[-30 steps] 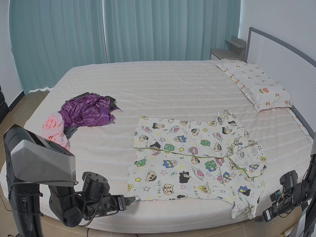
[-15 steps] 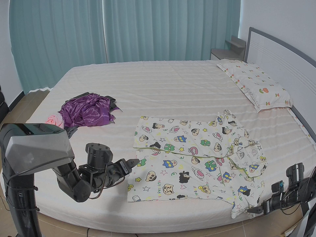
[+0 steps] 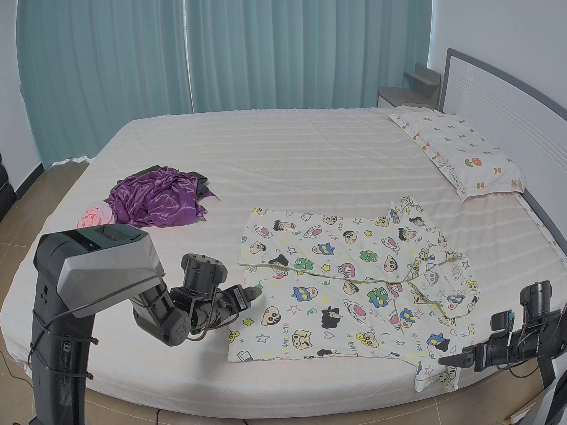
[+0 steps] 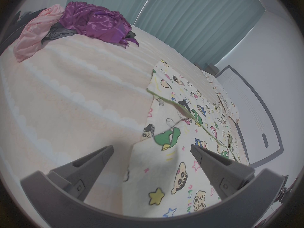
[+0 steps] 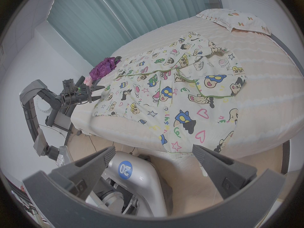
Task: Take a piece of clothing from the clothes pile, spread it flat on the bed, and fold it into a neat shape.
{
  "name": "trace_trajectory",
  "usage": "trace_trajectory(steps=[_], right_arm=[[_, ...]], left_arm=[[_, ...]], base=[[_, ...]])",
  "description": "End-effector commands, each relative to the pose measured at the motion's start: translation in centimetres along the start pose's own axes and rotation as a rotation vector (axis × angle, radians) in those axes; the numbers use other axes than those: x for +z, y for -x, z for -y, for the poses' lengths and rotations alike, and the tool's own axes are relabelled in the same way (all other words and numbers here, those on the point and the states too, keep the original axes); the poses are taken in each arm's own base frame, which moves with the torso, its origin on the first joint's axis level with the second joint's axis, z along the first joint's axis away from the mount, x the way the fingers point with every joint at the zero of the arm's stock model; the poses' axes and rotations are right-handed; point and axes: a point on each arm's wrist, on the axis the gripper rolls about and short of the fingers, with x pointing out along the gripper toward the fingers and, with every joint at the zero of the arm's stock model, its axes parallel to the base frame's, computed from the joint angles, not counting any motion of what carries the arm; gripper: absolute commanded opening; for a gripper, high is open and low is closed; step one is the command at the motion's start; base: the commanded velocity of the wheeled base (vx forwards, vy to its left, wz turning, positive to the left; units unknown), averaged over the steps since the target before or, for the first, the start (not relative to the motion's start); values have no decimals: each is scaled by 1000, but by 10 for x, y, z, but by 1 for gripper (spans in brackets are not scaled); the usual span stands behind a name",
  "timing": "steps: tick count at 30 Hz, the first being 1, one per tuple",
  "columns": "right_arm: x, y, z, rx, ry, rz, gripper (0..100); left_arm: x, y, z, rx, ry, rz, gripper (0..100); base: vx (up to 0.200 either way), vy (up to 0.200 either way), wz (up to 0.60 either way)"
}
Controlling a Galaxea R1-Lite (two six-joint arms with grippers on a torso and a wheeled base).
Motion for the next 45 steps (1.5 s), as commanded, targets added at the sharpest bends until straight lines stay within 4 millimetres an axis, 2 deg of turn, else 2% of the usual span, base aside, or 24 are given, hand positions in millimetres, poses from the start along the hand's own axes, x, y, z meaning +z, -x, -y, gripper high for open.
trace_trajectory(steps=[1, 10, 19, 23, 32, 41, 45], right_arm=[[-2, 3, -2, 7, -7, 7, 100], [-6, 4, -3, 11, -12, -5, 100], [-9, 4, -3, 13, -19, -19, 100], [-9, 4, -4, 13, -20, -20, 100], [-10, 4, -5, 15, -19, -25, 100], [-11, 4, -4, 15, -20, -26, 100], [-11, 4, -4, 15, -20, -29, 100]], left_arm=[[-2, -7, 13, -34, -15, 12, 100], [-5, 5, 33, -50, -40, 44, 100], [-35, 14, 58, -162, -99, 99, 100], [-50, 16, 58, -164, -170, 72, 100], [-74, 10, 53, -155, -213, 7, 100], [-84, 14, 52, -189, -231, -49, 100], [-77, 18, 55, -227, -210, 10, 100]], base=[[0, 0, 0], [0, 0, 0], [0, 0, 0], [0, 0, 0], [0, 0, 0], [0, 0, 0], [0, 0, 0]])
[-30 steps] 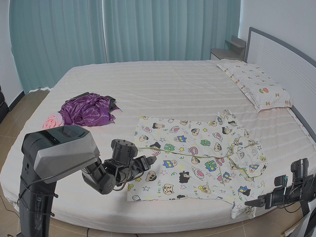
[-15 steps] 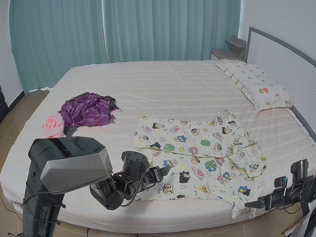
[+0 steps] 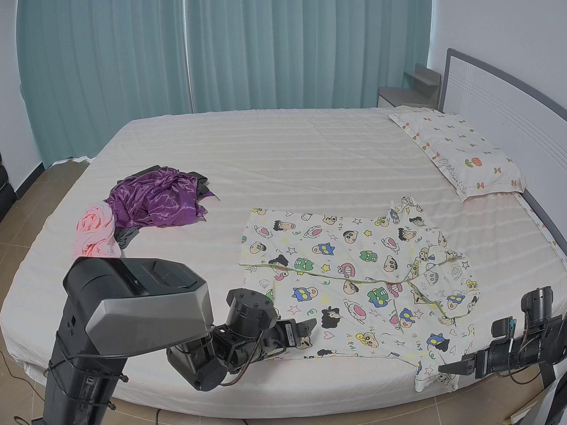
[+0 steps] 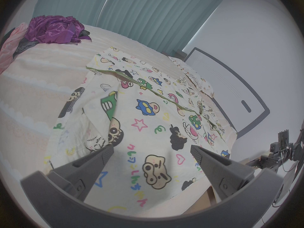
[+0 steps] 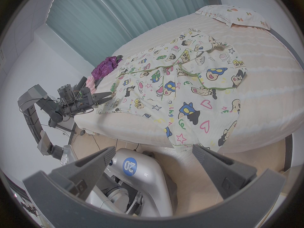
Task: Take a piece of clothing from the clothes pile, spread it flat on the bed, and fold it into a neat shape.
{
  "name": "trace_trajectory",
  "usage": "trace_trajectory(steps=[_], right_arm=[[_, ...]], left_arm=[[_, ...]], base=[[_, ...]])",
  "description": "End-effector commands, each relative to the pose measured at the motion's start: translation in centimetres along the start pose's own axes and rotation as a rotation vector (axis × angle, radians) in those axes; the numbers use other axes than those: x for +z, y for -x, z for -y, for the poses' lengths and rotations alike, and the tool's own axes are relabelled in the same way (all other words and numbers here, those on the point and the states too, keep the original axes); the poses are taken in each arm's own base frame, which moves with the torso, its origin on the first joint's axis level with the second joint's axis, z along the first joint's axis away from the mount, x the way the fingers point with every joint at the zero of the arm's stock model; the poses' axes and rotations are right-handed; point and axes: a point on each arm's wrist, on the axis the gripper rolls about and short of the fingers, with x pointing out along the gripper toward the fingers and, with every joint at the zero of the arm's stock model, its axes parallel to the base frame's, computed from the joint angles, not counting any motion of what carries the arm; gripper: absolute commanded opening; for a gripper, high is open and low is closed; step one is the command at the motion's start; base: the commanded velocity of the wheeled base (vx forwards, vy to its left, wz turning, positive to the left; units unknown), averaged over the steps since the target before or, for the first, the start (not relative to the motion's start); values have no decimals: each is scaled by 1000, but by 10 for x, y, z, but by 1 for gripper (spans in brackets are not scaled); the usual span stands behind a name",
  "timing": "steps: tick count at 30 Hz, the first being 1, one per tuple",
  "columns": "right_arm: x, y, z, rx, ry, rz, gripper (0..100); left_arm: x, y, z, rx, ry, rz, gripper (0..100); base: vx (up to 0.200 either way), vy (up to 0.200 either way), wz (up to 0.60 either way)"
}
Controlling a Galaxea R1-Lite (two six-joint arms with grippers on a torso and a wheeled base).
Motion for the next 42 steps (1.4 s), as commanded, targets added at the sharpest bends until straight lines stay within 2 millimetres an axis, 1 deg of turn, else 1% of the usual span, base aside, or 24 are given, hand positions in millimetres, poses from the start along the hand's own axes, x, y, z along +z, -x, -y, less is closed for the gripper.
trace_trajectory(steps=[1, 2, 5, 10, 13, 19, 20, 22, 24, 26, 27, 28, 30, 32, 36, 42], right_arm=[[-1, -1, 0, 1, -2, -4, 100], [0, 0, 0, 1, -1, -3, 100], [0, 0, 0, 1, -1, -3, 100], [0, 0, 0, -1, -1, -3, 100], [0, 0, 0, 1, -1, -3, 100], [-1, -1, 0, -1, -2, -5, 100], [-1, -1, 0, -1, -2, -5, 100], [0, 0, 1, -2, -2, -3, 100], [-1, 0, 1, 0, -3, -4, 100], [-1, -1, 0, -1, -2, -5, 100], [-1, -1, 0, -1, -2, -5, 100], [-1, -1, 1, -1, -3, -6, 100], [-1, -1, 1, 1, -3, -7, 100], [-1, -1, 1, 0, -3, -7, 100], [-1, -1, 1, 0, -3, -7, 100], [-1, -1, 1, 0, -4, -8, 100]], left_arm=[[3, 4, 1, -15, 14, 37, 100], [9, 7, 3, -29, 28, 70, 100], [15, 17, 5, -29, 48, 112, 100], [21, 37, 9, -37, 68, 116, 100], [32, 49, 16, -68, 125, 142, 100], [39, 55, 19, -83, 154, 165, 100], [45, 57, 17, -79, 161, 180, 100], [47, 55, 13, -69, 164, 186, 100], [51, 52, 1, -39, 179, 194, 100], [47, 45, -11, -4, 195, 179, 100], [47, 45, -11, -4, 195, 179, 100], [41, 39, -21, 20, 222, 161, 100], [40, 33, -26, 31, 254, 158, 100], [38, 22, -34, 43, 324, 158, 100], [35, 17, -36, 36, 366, 139, 100], [37, 16, -36, 49, 403, 88, 100]], base=[[0, 0, 0], [0, 0, 0], [0, 0, 0], [0, 0, 0], [0, 0, 0], [0, 0, 0], [0, 0, 0], [0, 0, 0], [0, 0, 0], [0, 0, 0], [0, 0, 0], [0, 0, 0], [0, 0, 0], [0, 0, 0], [0, 0, 0], [0, 0, 0]])
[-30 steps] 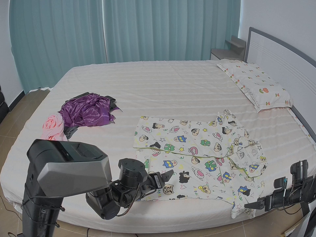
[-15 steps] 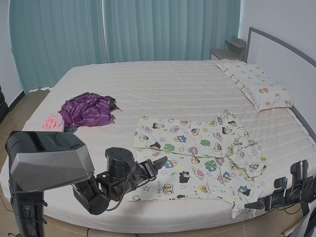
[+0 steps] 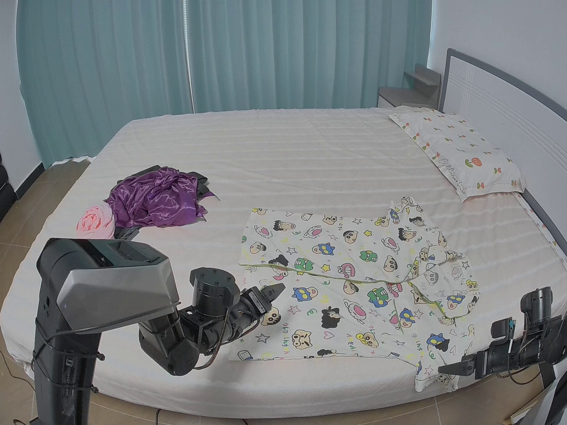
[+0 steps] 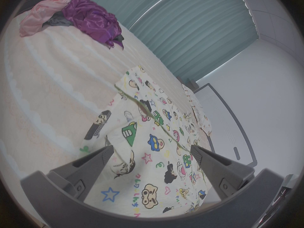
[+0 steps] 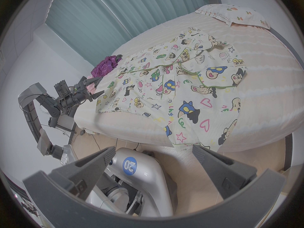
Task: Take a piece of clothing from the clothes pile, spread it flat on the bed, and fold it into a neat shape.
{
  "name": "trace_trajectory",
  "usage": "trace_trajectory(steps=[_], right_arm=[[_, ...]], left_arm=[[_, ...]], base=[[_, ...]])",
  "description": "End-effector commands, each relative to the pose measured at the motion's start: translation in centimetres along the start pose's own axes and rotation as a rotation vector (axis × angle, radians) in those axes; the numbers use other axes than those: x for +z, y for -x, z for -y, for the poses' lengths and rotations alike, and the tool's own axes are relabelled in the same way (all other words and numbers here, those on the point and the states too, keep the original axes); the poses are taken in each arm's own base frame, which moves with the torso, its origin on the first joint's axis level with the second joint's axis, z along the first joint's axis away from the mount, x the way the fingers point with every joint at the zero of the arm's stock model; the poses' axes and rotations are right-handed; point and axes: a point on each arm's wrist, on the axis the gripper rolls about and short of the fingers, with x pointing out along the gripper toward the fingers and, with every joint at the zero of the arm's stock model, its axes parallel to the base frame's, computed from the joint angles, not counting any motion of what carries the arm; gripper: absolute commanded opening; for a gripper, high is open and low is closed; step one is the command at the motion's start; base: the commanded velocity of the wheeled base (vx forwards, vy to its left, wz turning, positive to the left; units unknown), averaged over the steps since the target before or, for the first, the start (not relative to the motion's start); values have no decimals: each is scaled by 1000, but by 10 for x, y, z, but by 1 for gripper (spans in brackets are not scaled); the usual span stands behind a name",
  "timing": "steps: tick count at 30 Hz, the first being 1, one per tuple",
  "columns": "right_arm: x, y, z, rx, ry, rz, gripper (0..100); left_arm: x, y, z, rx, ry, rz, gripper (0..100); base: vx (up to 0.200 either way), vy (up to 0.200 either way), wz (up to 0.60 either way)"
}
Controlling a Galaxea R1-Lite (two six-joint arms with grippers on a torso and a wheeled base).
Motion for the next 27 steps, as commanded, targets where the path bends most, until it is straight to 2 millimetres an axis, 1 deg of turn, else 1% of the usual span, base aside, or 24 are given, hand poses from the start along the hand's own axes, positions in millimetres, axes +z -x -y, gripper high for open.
trace_trajectory(steps=[1, 3, 8, 11, 12, 13, 18, 21, 24, 27], right_arm=[[0, 0, 0, 0, -1, -2, 100], [0, 0, 0, -1, -2, -1, 100], [0, 0, 0, 0, 0, -2, 100], [0, 0, 0, 2, 1, 0, 100], [0, 0, 0, 2, 1, 0, 100], [0, 0, 0, 2, 0, -2, 100], [-2, 0, 0, 2, -1, -4, 100], [-2, 0, 0, 2, 0, -4, 100], [-2, 0, 0, 2, 0, -4, 100], [-2, 0, 0, 2, 0, -4, 100]], left_arm=[[1, -2, 0, 17, 24, -15, 100], [2, -3, 1, 16, 27, -13, 100], [7, -14, 8, -13, 28, 15, 100], [10, -27, 12, -13, 21, 23, 100], [10, -28, 13, -12, 21, 24, 100], [11, -35, 12, 12, 17, 31, 100], [15, -48, 12, 58, 4, 110, 100], [20, -51, 8, 85, -30, 153, 100], [28, -52, 4, 127, -104, 205, 100], [39, -52, 6, 118, -134, 256, 100]], base=[[0, 0, 0], [0, 0, 0], [0, 0, 0], [0, 0, 0], [0, 0, 0], [0, 0, 0], [0, 0, 0], [0, 0, 0], [0, 0, 0], [0, 0, 0]])
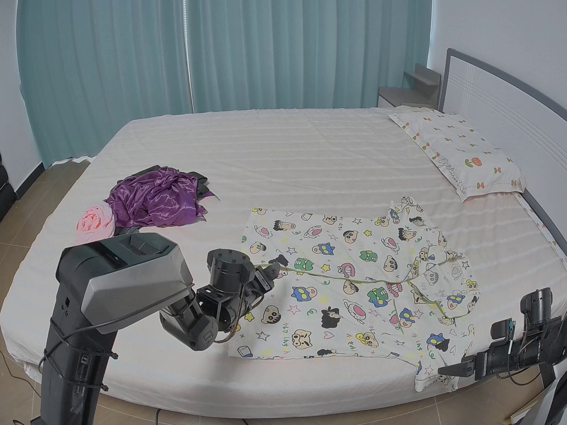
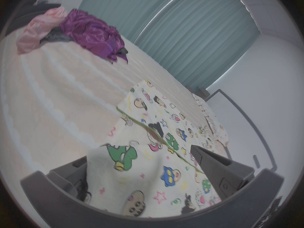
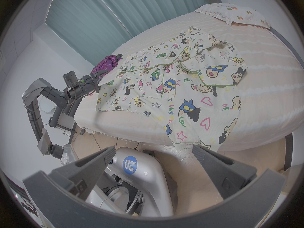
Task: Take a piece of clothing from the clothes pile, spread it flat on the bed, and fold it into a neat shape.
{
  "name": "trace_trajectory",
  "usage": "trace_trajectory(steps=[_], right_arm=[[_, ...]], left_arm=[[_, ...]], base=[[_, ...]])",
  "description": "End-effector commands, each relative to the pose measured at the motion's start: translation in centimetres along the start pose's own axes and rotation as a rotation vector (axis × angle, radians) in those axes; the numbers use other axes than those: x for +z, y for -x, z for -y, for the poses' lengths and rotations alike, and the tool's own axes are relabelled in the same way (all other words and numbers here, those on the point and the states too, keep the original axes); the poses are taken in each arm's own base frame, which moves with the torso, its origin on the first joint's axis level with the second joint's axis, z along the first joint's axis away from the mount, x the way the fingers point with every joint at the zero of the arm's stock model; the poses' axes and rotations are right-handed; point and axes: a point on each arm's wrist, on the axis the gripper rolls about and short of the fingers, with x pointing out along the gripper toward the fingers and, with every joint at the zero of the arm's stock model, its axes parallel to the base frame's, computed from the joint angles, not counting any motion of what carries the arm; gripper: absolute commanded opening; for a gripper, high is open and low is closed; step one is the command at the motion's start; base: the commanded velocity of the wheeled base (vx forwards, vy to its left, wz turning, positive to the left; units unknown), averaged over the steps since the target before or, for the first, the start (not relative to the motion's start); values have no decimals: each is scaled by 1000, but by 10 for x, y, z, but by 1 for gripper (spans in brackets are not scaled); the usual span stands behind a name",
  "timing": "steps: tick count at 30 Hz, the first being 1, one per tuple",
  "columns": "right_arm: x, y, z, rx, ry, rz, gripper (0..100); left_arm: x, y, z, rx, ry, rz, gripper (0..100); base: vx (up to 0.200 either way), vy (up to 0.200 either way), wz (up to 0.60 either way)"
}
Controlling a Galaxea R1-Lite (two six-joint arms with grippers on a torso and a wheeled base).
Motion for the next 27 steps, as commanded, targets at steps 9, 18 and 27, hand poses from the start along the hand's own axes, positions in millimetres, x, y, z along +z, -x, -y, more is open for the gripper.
trace_trajectory(steps=[9, 18, 27], right_arm=[[0, 0, 0, 0, 0, 0, 100], [0, 0, 0, 0, 2, 0, 100], [0, 0, 0, -2, 0, -1, 100]], left_arm=[[25, -13, 2, -27, -56, 113, 100], [42, -25, -10, -44, -163, 222, 100], [50, -3, -32, 9, -156, 163, 100]], base=[[0, 0, 0], [0, 0, 0], [0, 0, 0]])
